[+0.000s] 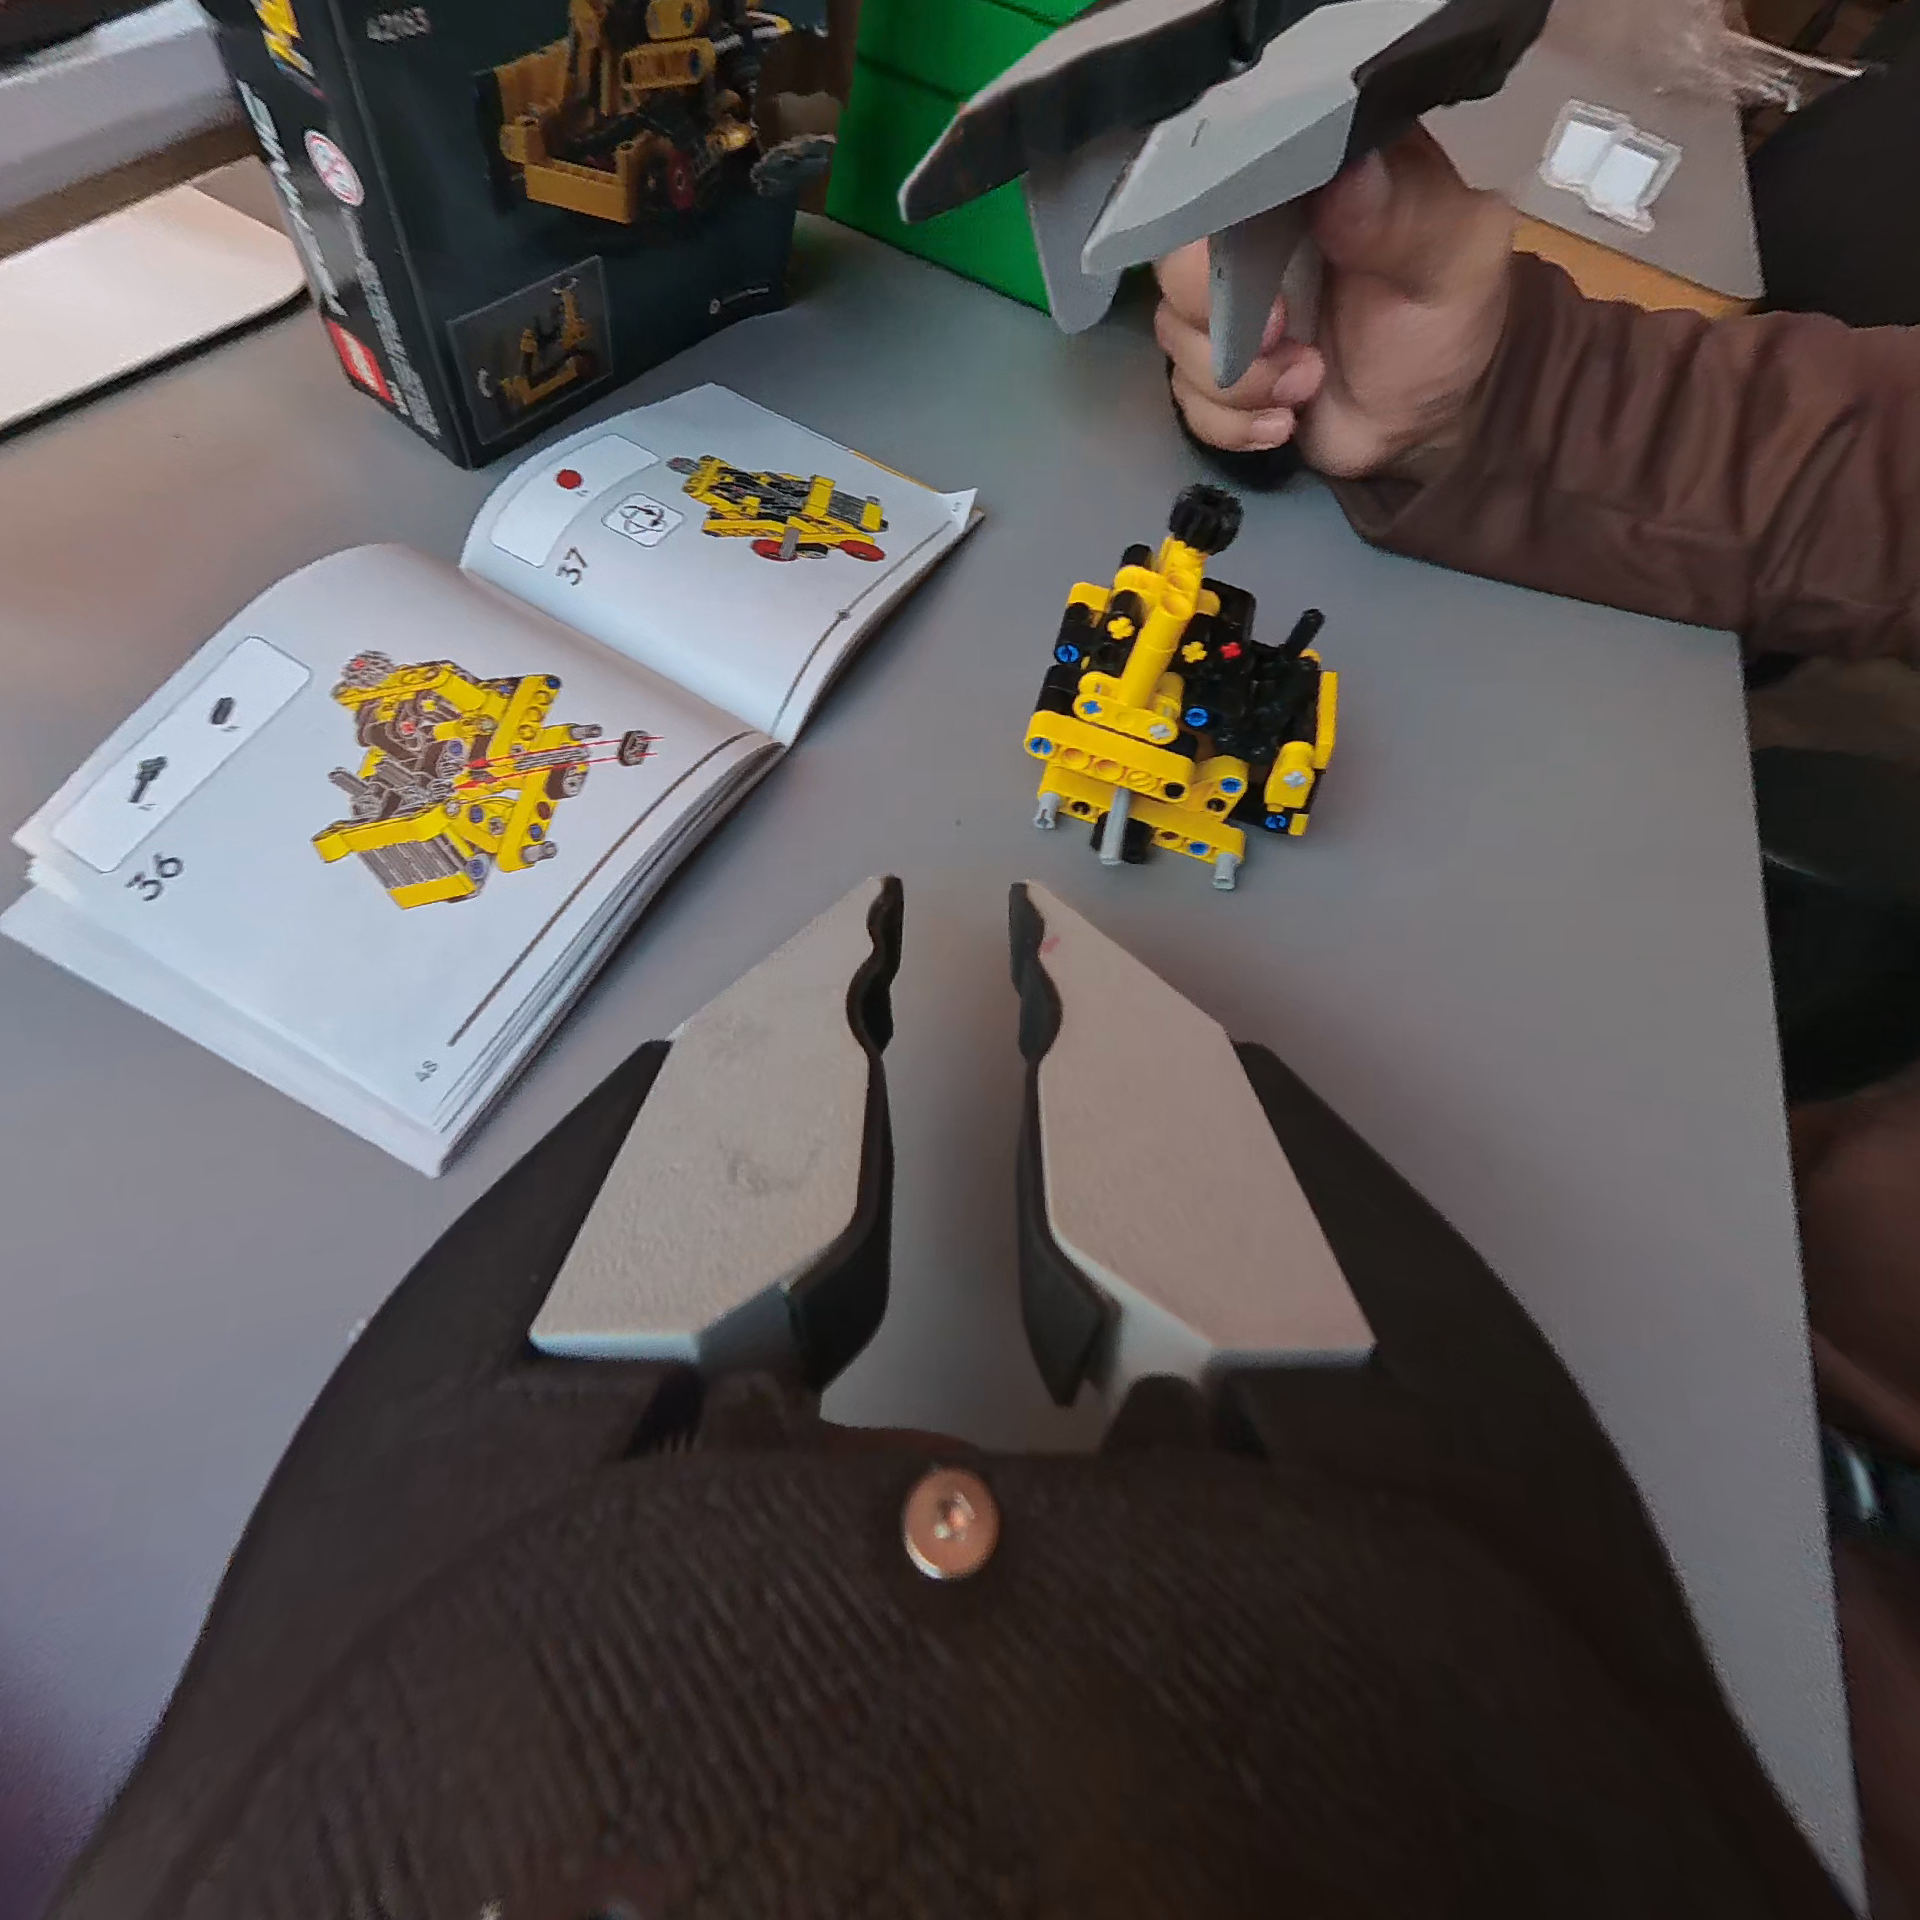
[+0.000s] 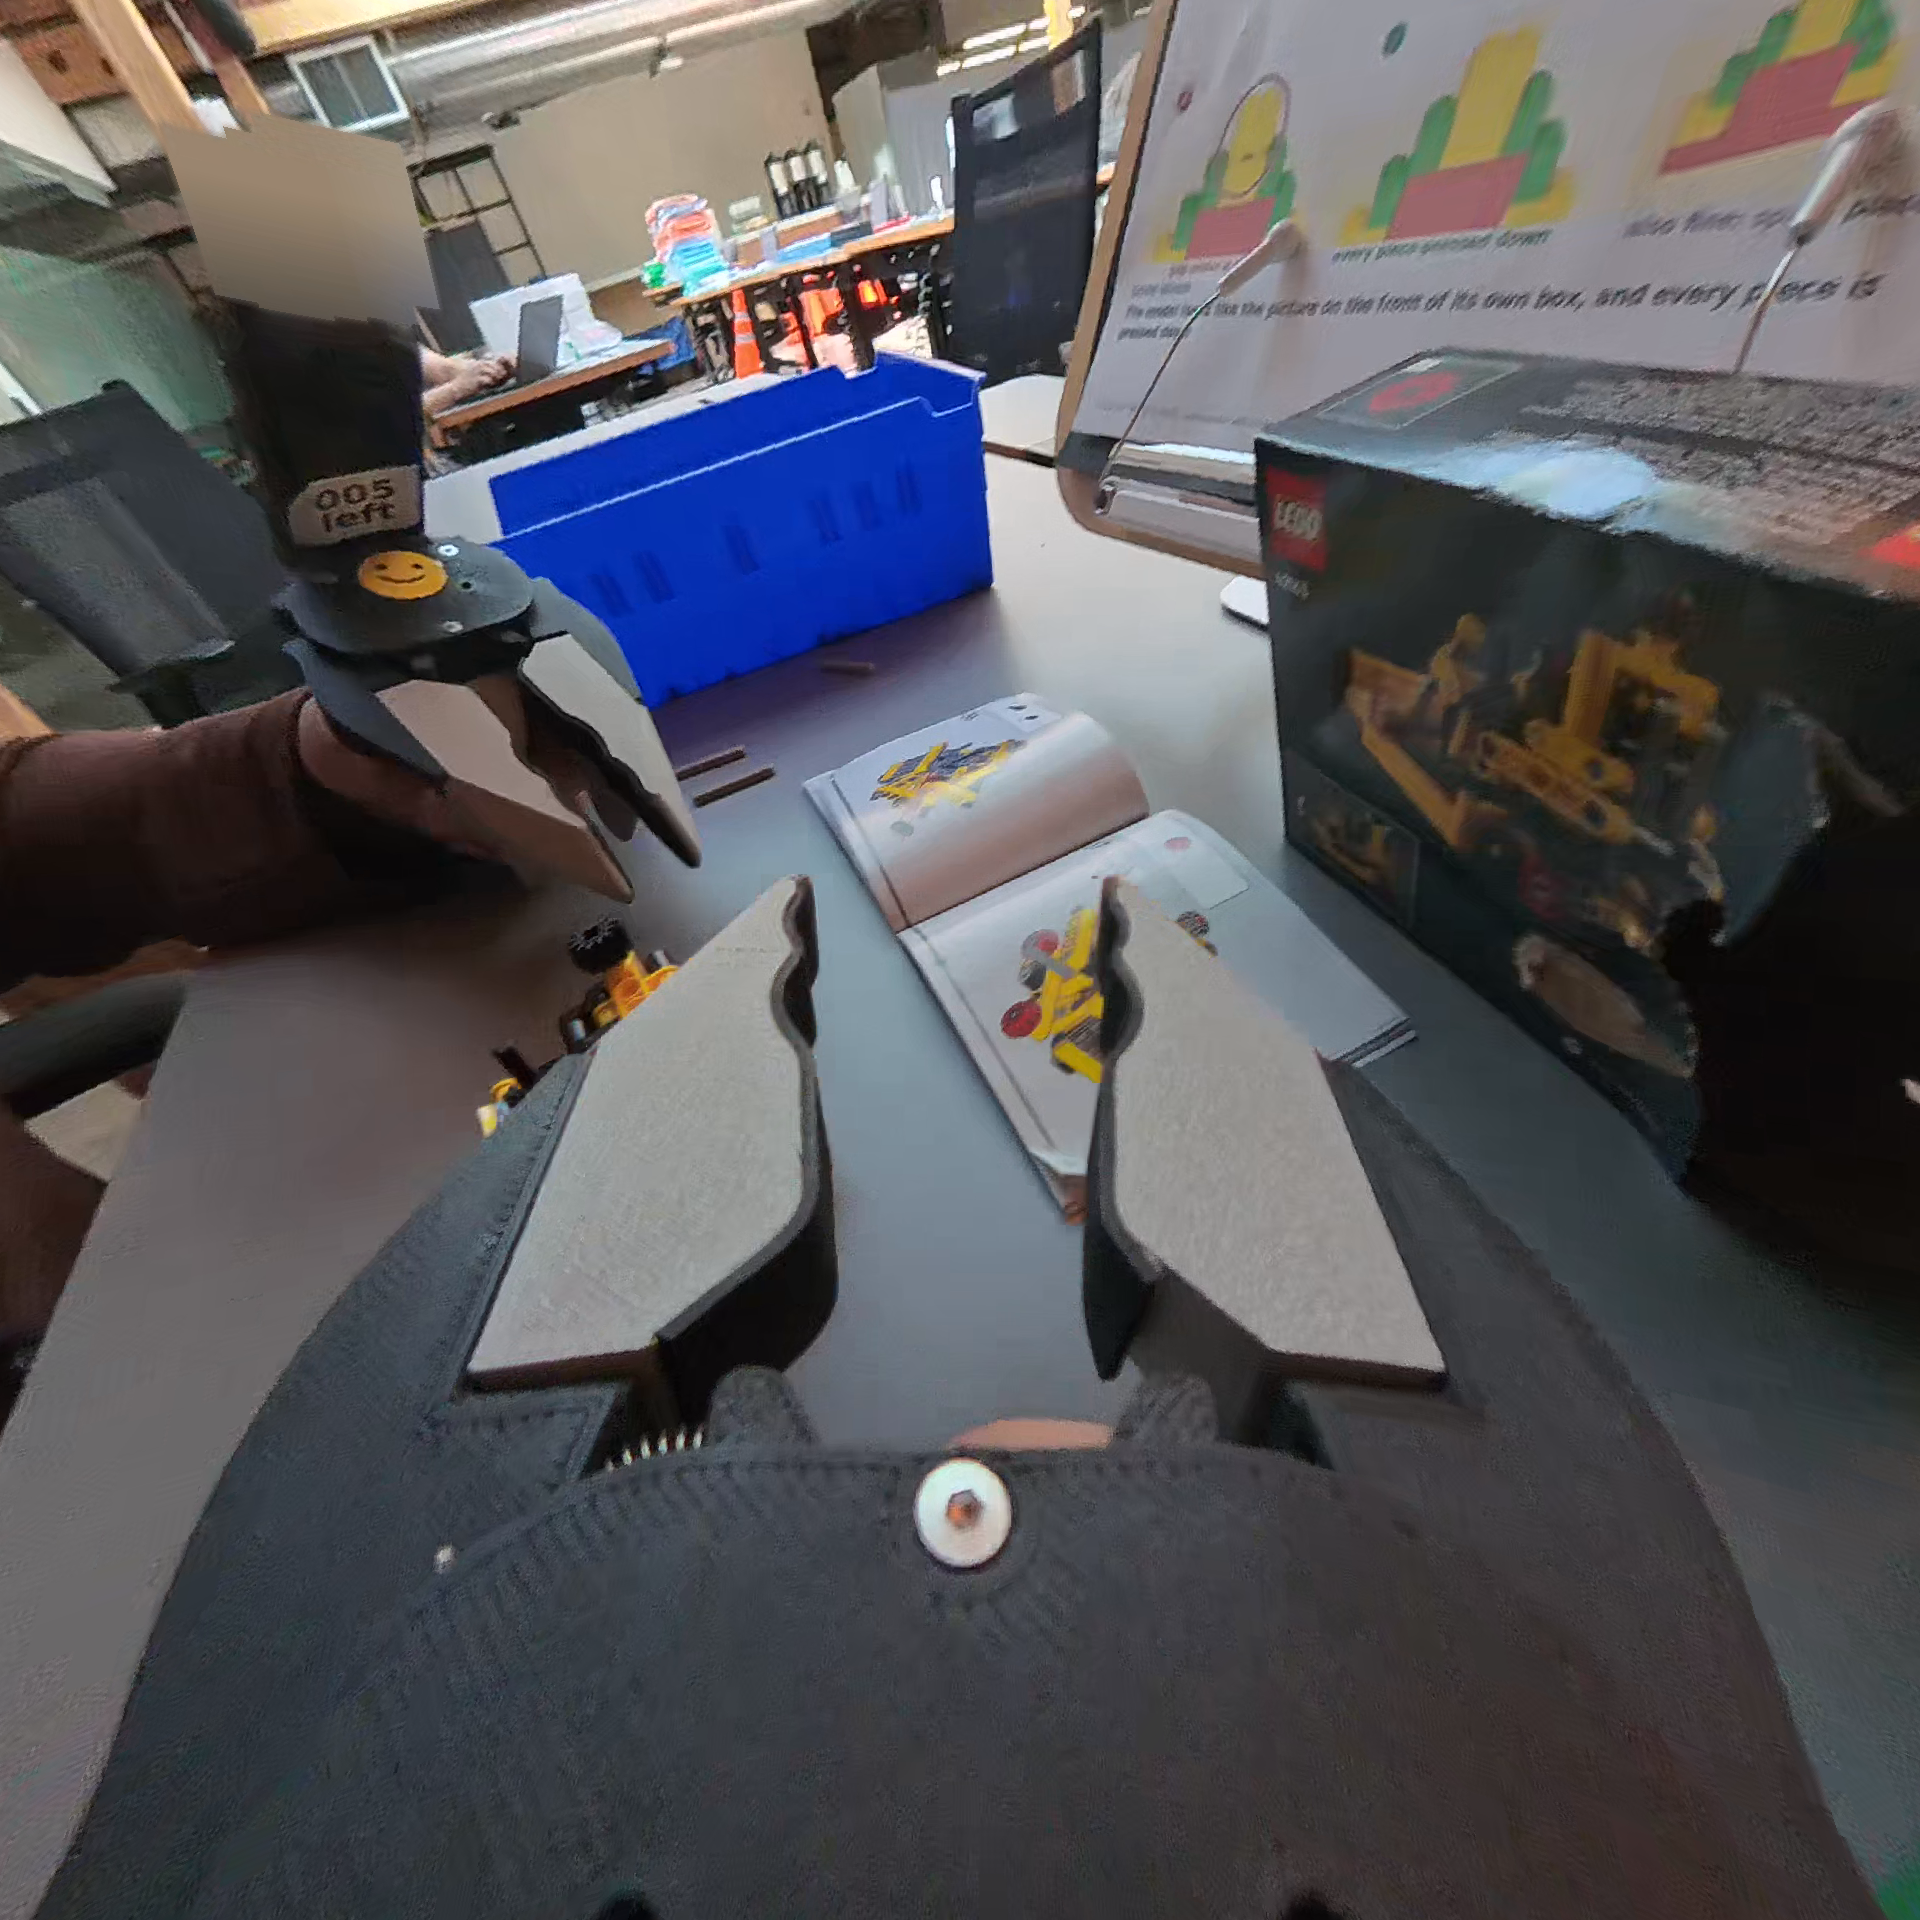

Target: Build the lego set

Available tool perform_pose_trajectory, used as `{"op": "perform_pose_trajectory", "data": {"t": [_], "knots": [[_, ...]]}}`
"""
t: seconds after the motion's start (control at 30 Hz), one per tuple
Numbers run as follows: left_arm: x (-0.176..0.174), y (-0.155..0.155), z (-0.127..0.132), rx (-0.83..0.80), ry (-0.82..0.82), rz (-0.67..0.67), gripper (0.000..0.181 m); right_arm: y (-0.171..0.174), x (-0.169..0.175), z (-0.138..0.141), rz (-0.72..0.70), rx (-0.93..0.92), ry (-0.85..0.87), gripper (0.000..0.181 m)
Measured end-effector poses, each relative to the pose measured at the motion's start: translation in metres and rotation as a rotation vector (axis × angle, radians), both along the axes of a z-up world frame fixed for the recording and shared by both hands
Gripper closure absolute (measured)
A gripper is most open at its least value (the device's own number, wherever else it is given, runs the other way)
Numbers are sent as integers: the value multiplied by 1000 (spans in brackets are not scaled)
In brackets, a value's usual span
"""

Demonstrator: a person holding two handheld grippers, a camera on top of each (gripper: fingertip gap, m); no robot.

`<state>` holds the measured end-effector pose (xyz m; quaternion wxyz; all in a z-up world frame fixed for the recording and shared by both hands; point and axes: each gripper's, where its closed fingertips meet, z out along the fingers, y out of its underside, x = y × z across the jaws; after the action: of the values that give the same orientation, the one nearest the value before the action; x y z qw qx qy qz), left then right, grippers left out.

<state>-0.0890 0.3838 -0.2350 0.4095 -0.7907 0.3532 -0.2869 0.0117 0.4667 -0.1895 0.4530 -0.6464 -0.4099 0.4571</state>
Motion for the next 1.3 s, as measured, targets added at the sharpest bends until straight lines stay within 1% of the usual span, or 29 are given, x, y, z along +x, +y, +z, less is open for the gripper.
{"op": "perform_pose_trajectory", "data": {"t": [0.03,0.13,0.17,0.37,0.5,0.57,0.73,0.87,1.1,1.3], "knots": [[-3,3,0,14,7,17,164,5,-1,0,-31,15,-3,131],[-11,11,2,45,16,54,164,20,-3,-3,-126,49,-42,133],[-13,13,3,43,7,66,164,22,-4,-3,-138,63,-51,134],[-18,19,7,63,-16,106,164,10,-8,-9,-112,148,-135,144],[-18,24,6,69,-1,117,164,10,-3,-10,-149,203,-193,146],[-17,26,6,69,-3,113,164,11,-3,-10,-162,199,-199,146],[-18,29,11,66,-46,119,165,11,-5,-14,-145,163,-193,146],[-16,29,10,54,-55,99,165,14,-5,-18,-141,132,-193,147],[-14,22,18,128,-61,78,166,18,-3,-18,-122,93,-175,147],[-21,25,16,101,-61,135,166,20,0,-20,-122,90,-186,147]]}}
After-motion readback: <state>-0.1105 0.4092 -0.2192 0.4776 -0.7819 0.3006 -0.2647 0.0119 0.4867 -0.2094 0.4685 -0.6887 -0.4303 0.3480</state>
